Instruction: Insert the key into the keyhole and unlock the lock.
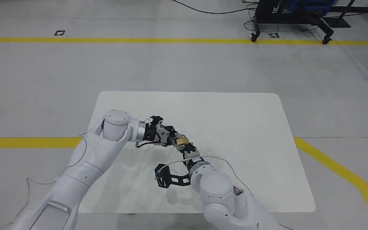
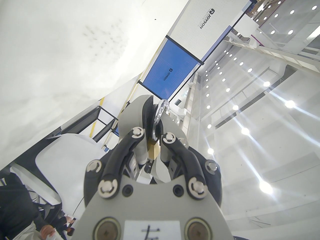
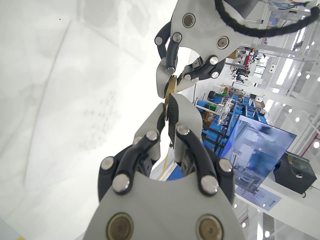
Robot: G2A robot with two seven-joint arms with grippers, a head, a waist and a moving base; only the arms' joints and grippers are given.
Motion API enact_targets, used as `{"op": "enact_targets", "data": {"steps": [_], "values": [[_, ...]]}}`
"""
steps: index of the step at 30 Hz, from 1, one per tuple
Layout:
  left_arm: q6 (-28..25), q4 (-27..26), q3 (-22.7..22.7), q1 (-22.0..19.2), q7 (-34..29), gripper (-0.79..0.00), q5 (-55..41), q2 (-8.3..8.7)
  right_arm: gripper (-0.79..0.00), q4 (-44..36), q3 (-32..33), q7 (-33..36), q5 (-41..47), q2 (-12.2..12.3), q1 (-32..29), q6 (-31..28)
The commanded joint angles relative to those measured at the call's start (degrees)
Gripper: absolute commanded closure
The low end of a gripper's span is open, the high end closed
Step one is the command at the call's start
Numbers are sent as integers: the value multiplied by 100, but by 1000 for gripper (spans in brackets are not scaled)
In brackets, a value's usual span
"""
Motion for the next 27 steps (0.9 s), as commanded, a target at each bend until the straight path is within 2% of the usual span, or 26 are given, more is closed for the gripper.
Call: {"op": "enact_targets", "data": {"steps": [1, 7, 12, 15, 16, 17, 23, 27], "values": [[1, -1, -1, 2, 6, 0, -6, 1, -382, -52, 12, -15, -8, -2, -28, -21], [15, 6, -24, 3, 38, 0, -39, 6, -437, -401, 78, -221, -15, 17, -198, -122], [40, 15, -48, 11, 63, 0, -72, 13, -440, -901, 548, -1065, 434, 118, -512, -205], [75, 24, -55, 11, 65, 0, -99, 15, -354, -1110, 1097, -1814, 770, 227, -777, -287], [77, 23, -55, 10, 66, 0, -100, 15, -228, -1119, 1330, -2068, 905, 262, -880, -262], [77, 23, -54, 10, 67, 0, -102, 16, -15, -1118, 1576, -2370, 1082, 297, -988, -235], [66, 19, -62, 15, 94, 0, -119, 19, 0, -787, 3013, -4303, 2112, 492, -1600, -208], [174, 40, -37, 13, 44, 0, -152, 17, 0, -692, 3259, -4338, 2029, 536, -1685, -307]]}}
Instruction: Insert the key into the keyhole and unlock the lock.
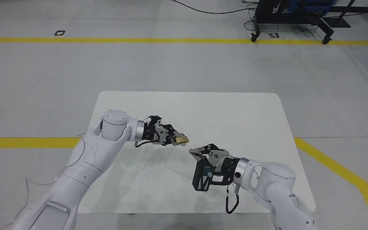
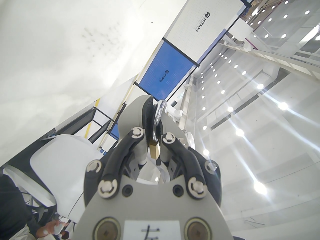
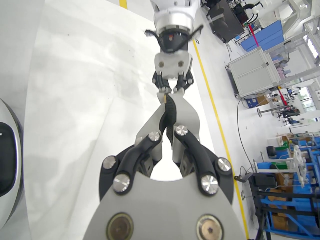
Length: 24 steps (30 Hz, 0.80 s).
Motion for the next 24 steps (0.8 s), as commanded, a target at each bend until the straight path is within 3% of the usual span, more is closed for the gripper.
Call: {"op": "enact_targets", "data": {"steps": [1, 6, 9, 11, 14, 16, 19, 24], "values": [[78, 21, 29, -17, -36, 0, 0, -4, 0, -9, -43, 38, -8, -3, 8, 6], [77, 54, 102, -68, -26, 0, 30, -24, 0, 103, -109, -134, 236, -8, -30, -55], [-24, 26, 121, -77, -8, 0, 54, -31, 0, 778, -37, -381, 1277, -18, 56, -228], [-125, -5, 106, -57, 20, 0, 59, -28, 0, 1379, -13, -352, 2590, -46, 57, -334], [-196, -52, 86, -21, 28, 0, 82, -16, 0, 2061, -53, 585, 4823, -56, 311, -242], [-198, -105, 99, -4, 23, 0, 97, -15, 0, 2195, -124, 1545, 5753, -19, 554, -30], [-227, -174, 131, 16, 24, 0, 140, -16, 0, 2104, -142, 2311, 6646, 27, 762, 336], [-259, -201, 147, 19, 7, 0, 161, -16, 0, 2036, -56, 2577, 7129, 94, 898, 556]]}}
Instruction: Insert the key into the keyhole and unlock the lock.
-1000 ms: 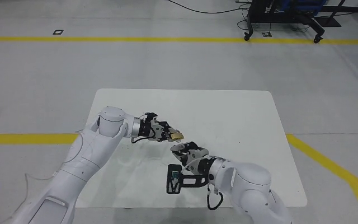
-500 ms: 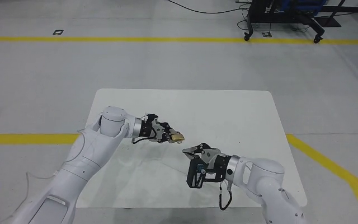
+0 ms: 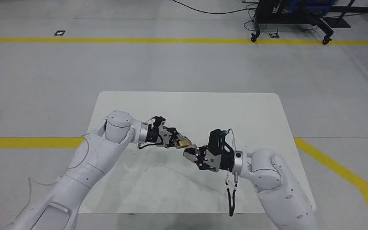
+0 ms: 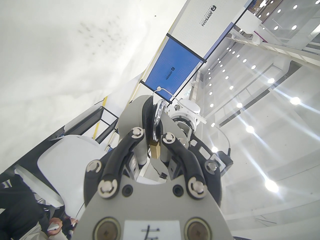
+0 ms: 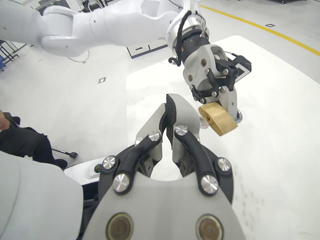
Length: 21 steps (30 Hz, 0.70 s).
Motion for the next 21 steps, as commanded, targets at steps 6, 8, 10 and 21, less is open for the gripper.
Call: {"op": "enact_targets", "data": {"steps": [6, 8, 10, 21], "values": [[-27, 16, -49, 4, -59, 0, -26, 17, 0, 61, -180, 220, -80, 43, 205, 293], [-35, 10, -64, 10, -69, 0, -37, 22, 0, 108, -238, 263, -141, 52, 278, 396], [-52, -2, -76, 19, -73, 0, -32, 28, 0, 162, -259, 245, -258, 61, 330, 537], [-184, -64, -136, 61, 5, 0, -20, 45, -31, 100, -302, -90, -355, 131, 267, 630]]}}
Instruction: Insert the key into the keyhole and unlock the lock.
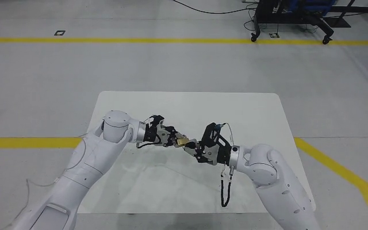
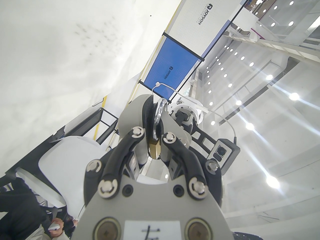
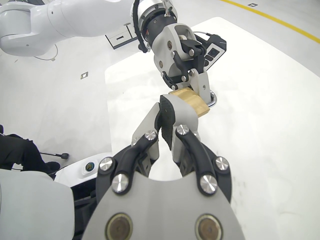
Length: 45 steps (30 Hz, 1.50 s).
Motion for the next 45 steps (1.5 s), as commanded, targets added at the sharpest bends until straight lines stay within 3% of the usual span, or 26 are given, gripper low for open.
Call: {"op": "enact_targets", "data": {"steps": [1, 4, 5, 6, 17, 19, 20, 21, 22, 25, 28, 32, 40, 45], "values": [[-63, -16, -36, 20, 111, 0, -7, 3, -274, -60, 27, -137, 223, 16, -44, -195], [-161, -37, -184, 97, 408, 0, -151, 10, -382, -278, 169, -409, 428, 56, -162, -518], [-205, -48, -249, 133, 534, 0, -211, 13, -686, -357, 232, -572, 502, 67, -217, -648], [-229, -74, -297, 171, 633, 0, -246, 18, -785, -447, 259, -730, 591, 77, -271, -843], [-222, -348, -497, 412, 889, 0, -390, 54, -785, -473, 262, -842, 697, 83, -316, -985], [-274, -388, -525, 445, 944, 0, -402, 56, -785, -627, 339, -728, 9, 94, -268, -653], [-295, -410, -539, 464, 973, 0, -398, 58, -723, -825, 347, -696, -652, 97, -267, -385], [-331, -431, -564, 485, 1018, 0, -405, 61, -573, -1008, 282, -765, -1271, 95, -301, -200], [-362, -457, -585, 510, 1047, 0, -414, 63, -369, -1115, 181, -909, -1800, 90, -357, -56], [-388, -513, -627, 563, 1090, 0, -411, 72, -231, -1232, -79, -1622, -2987, 80, -498, 245], [-403, -578, -640, 589, 1153, 0, -333, 80, -209, -1267, -290, -1936, -4265, 77, -642, 947], [-401, -665, -630, 634, 1248, 0, -234, 82, -212, -1140, -594, -2095, -5241, 65, -672, 1504], [-407, -754, -672, 690, 1344, 0, -154, 91, -142, -1035, -956, -2033, -6079, 34, -582, 2012], [-375, -785, -670, 702, 1390, 0, -81, 92, -172, -994, -1089, -1897, -6231, 12, -517, 2101]]}}
